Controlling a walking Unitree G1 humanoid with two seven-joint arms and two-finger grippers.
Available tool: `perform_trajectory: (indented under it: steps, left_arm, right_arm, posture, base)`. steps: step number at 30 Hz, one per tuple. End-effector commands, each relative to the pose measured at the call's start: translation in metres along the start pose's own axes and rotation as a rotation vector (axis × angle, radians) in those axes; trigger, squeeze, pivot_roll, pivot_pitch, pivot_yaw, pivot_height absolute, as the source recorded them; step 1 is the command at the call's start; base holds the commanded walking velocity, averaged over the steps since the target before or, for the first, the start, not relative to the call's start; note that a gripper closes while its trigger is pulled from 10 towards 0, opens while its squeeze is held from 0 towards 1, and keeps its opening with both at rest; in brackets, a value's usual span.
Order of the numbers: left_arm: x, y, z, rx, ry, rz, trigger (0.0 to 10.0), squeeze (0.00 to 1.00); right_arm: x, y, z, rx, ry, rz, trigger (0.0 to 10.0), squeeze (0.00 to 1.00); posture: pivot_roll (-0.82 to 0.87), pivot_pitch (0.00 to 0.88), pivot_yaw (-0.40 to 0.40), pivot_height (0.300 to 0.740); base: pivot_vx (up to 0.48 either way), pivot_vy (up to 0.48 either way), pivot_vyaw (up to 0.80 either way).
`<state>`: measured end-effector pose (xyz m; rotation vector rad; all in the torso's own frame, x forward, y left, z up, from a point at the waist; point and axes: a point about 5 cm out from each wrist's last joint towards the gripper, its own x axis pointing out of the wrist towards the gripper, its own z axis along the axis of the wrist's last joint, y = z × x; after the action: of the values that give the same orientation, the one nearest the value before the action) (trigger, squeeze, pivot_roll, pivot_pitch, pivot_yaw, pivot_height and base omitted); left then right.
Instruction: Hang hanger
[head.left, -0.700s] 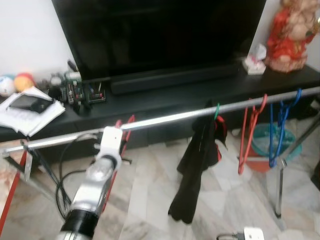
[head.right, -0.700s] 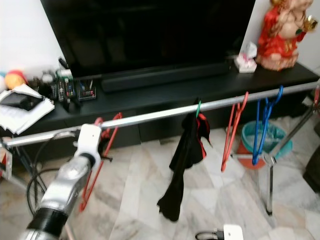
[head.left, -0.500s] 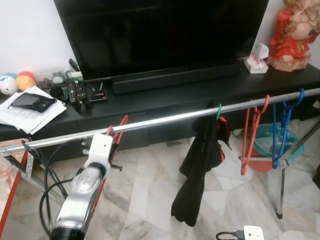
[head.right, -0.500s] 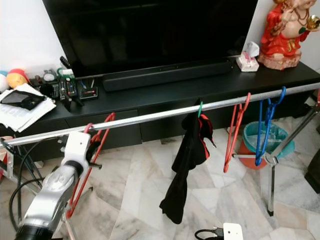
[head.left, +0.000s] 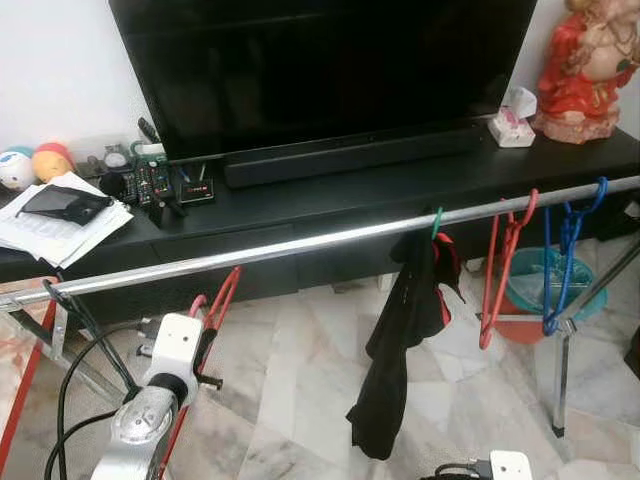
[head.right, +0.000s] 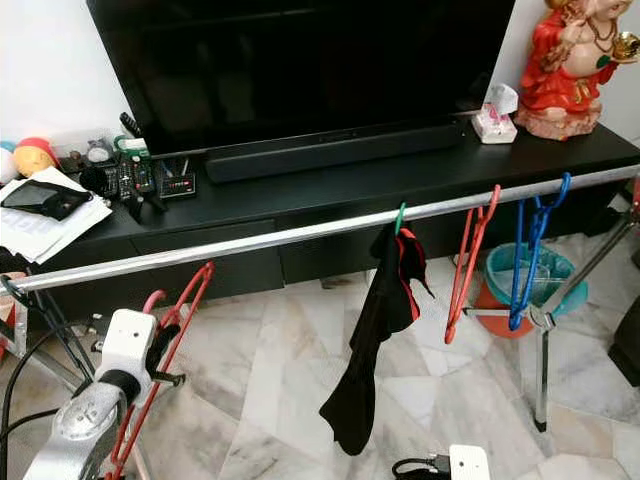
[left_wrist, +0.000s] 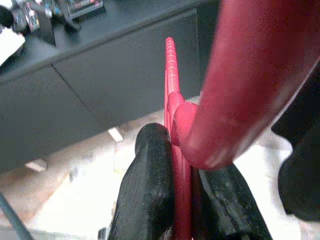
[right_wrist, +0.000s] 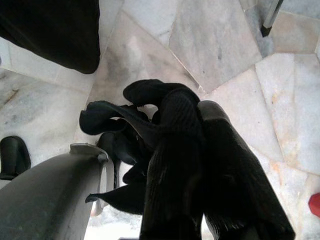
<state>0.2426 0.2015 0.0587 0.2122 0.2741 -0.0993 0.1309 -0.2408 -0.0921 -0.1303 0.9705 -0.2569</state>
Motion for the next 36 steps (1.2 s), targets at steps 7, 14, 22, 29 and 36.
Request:
perform_trajectory:
  steps: [7, 14, 22, 29, 36]
  left_arm:
    - [-0.013, 0.012, -0.044, -0.028, 0.136, 0.027, 10.0, 0.0]
    - [-0.021, 0.024, -0.083, 0.039, 0.284, 0.043, 10.0, 0.0]
    - [-0.037, 0.016, -0.122, 0.118, 0.441, -0.001, 10.0, 0.0]
    - [-0.043, 0.008, -0.137, 0.163, 0.483, -0.035, 10.0, 0.0]
    - [-0.061, 0.004, -0.159, 0.264, 0.584, -0.076, 10.0, 0.0]
  right_arm:
    - [0.0, 0.002, -0.001, 0.01, 0.001, 0.001, 10.0, 0.0]
    - [0.001, 0.004, 0.002, 0.001, 0.013, 0.008, 10.0, 0.0]
    - [0.001, 0.004, 0.0, 0.001, 0.028, 0.007, 10.0, 0.0]
    - [0.0, 0.004, -0.003, 0.0, 0.04, 0.008, 10.0, 0.0]
    - [-0.001, 0.004, -0.005, -0.003, 0.047, 0.007, 10.0, 0.0]
  posture:
    - [0.09, 0.0, 0.029, 0.732]
    - [0.1, 0.0, 0.021, 0.732]
    - [0.1, 0.0, 0.02, 0.732]
    - [0.1, 0.0, 0.017, 0.732]
    - [0.1, 0.0, 0.016, 0.732]
  base:
    - [0.0, 0.0, 0.0]
    - [0.0, 0.0, 0.0]
    - [0.0, 0.0, 0.0]
    - [0.0, 0.0, 0.0]
    - [0.0, 0.0, 0.0]
